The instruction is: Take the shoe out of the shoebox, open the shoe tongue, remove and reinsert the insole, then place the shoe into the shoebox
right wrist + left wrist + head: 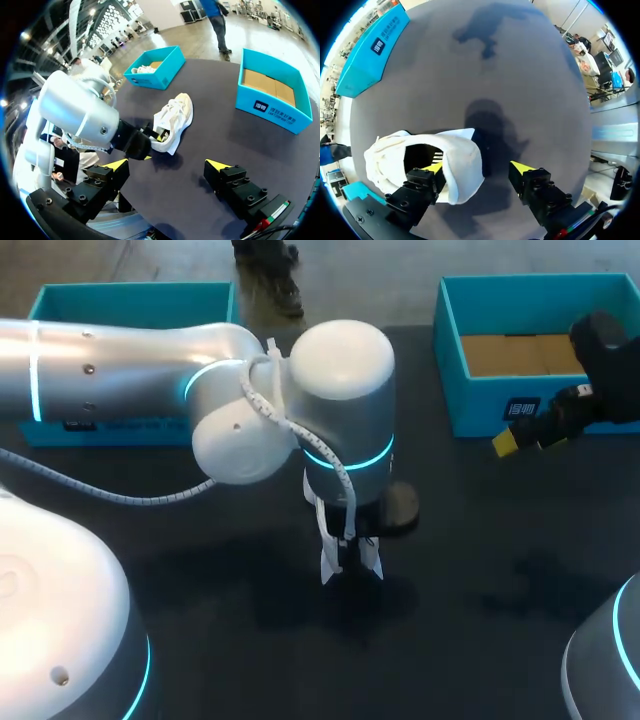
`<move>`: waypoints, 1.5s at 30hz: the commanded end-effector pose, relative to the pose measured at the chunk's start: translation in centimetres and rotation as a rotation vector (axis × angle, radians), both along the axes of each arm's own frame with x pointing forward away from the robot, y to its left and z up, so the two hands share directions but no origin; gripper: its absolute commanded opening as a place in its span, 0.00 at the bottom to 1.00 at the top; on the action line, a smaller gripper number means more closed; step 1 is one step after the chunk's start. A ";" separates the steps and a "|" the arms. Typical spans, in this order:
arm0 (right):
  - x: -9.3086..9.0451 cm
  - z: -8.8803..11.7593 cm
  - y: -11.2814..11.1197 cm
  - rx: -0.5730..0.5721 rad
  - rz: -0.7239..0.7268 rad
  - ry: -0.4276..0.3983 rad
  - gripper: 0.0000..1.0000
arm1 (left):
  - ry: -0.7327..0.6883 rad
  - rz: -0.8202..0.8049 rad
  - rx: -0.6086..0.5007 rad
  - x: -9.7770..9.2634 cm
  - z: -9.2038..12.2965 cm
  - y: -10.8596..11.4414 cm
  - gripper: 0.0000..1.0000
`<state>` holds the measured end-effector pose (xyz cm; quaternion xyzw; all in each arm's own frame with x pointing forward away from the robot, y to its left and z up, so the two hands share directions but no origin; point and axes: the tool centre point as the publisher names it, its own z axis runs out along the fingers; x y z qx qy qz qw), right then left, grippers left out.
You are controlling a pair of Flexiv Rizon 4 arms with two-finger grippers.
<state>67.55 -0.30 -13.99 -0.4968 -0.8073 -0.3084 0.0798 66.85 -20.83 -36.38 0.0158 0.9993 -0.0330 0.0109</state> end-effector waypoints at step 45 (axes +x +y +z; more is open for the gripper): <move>0.2 0.0 0.1 -0.002 0.002 0.004 1.00 | 0.084 0.016 0.086 -0.4 2.6 1.7 0.00</move>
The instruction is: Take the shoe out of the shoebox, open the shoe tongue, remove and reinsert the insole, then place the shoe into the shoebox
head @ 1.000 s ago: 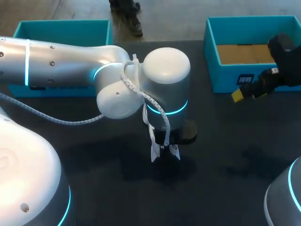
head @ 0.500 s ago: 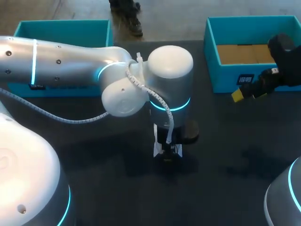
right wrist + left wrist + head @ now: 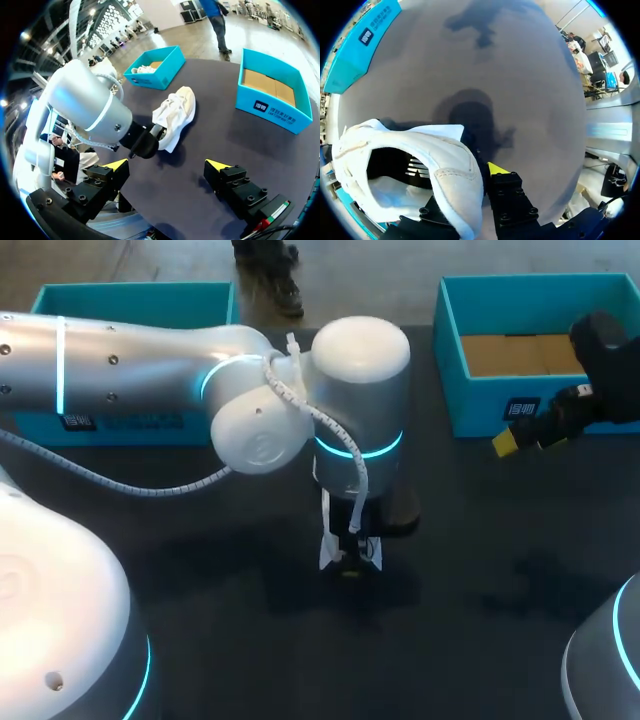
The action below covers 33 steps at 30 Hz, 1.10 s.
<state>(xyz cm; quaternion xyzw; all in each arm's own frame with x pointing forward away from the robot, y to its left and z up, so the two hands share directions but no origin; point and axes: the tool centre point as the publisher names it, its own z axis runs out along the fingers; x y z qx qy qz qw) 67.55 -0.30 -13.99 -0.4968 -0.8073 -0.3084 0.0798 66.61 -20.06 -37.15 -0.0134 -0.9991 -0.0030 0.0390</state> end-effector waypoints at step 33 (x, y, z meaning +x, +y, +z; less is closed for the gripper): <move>0.2 0.0 0.1 -0.002 0.002 0.004 1.00 | -0.012 0.069 0.005 1.2 18.1 1.7 0.00</move>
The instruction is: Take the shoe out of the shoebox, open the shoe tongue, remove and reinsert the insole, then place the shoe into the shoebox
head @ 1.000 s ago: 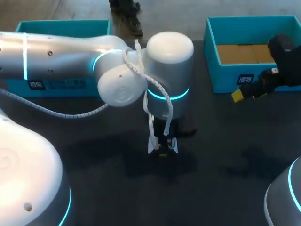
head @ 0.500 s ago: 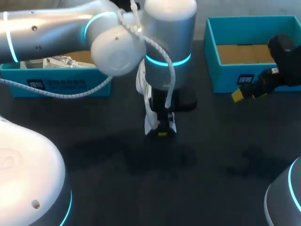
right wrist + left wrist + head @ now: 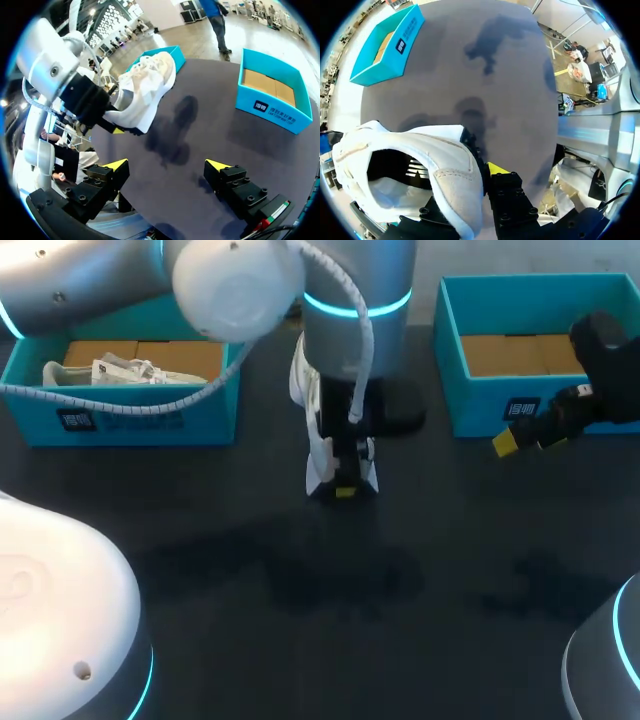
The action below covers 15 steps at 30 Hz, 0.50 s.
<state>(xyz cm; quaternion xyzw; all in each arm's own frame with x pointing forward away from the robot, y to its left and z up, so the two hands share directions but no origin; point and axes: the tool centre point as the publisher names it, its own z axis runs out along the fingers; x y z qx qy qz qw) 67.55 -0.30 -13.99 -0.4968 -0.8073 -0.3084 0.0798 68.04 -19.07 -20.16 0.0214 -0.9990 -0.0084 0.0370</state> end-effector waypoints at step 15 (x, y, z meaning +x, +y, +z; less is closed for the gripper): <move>0.2 0.0 0.1 -0.002 0.002 0.004 1.00 | -0.037 0.022 0.001 -0.4 2.0 0.8 0.00</move>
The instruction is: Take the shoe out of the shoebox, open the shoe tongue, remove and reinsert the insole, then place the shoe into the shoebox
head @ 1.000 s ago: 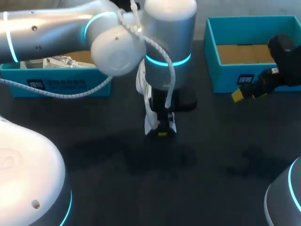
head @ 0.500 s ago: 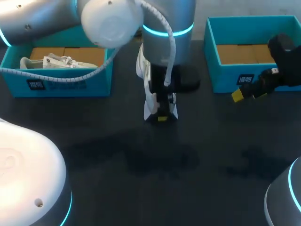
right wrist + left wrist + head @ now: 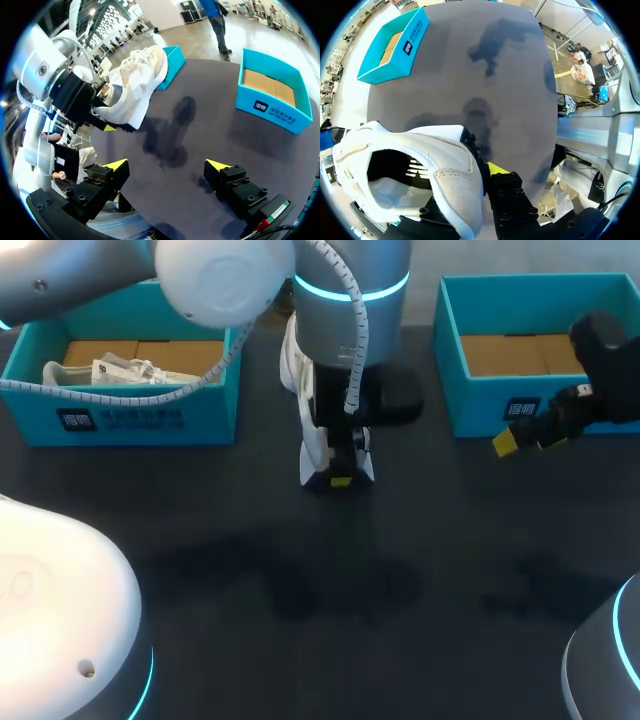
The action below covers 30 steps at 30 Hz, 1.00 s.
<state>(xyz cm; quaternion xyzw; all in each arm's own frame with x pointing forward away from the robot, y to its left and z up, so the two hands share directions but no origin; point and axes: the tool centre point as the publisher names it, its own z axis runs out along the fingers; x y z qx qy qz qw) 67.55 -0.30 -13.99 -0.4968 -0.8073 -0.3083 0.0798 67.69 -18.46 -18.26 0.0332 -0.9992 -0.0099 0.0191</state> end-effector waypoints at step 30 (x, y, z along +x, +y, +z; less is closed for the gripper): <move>0.2 0.0 0.1 -0.002 0.002 0.004 1.00 | -0.009 -0.031 -0.038 -0.8 0.7 2.3 0.00</move>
